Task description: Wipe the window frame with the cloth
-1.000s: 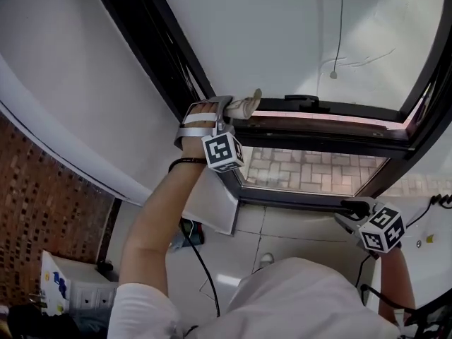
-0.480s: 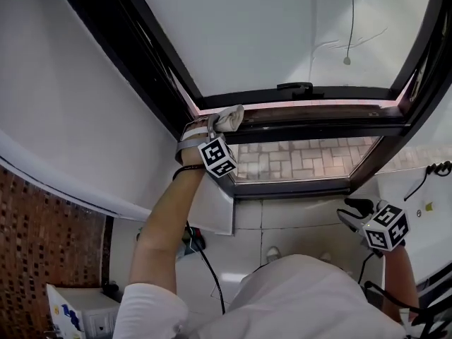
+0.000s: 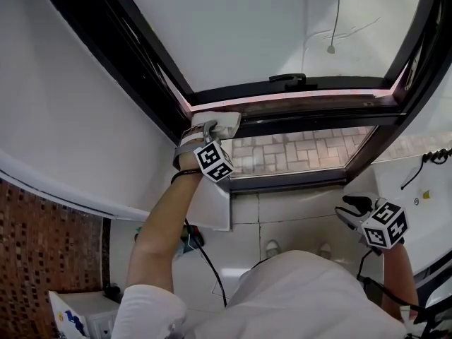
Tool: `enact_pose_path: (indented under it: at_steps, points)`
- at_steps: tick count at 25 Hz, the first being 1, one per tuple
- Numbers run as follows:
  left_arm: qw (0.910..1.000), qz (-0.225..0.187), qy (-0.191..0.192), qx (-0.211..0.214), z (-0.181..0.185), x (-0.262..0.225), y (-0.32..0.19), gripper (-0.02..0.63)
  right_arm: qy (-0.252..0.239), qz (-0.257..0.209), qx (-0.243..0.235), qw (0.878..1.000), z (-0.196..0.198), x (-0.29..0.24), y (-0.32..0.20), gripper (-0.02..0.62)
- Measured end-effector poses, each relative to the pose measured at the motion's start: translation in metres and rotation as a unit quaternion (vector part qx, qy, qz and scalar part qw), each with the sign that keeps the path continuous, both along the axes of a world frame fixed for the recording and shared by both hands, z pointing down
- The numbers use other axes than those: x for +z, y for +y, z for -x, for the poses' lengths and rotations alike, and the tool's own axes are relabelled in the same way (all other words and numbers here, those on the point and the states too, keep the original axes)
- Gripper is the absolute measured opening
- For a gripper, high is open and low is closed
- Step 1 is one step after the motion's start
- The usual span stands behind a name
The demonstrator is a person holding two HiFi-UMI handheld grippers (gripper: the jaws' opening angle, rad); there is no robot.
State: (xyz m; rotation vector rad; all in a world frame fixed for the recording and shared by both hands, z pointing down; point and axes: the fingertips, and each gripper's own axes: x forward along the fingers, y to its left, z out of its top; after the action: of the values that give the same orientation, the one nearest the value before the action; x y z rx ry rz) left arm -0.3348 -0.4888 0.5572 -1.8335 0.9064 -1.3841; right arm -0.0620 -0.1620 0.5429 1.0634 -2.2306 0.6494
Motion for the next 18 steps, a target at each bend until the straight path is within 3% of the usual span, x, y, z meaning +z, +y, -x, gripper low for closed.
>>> enact_pose_path:
  at_steps: [12,18]
  points:
    - [0.9984,0.046,0.001,-0.033,0.002,0.012,0.025,0.089,-0.011,-0.011,-0.009,1.0,-0.018,-0.001,0.0,0.146]
    - [0.9973,0.055,-0.039,-0.029,-0.008,0.022,0.045,0.089,-0.016,-0.019,-0.016,1.0,-0.037,-0.004,0.001,0.146]
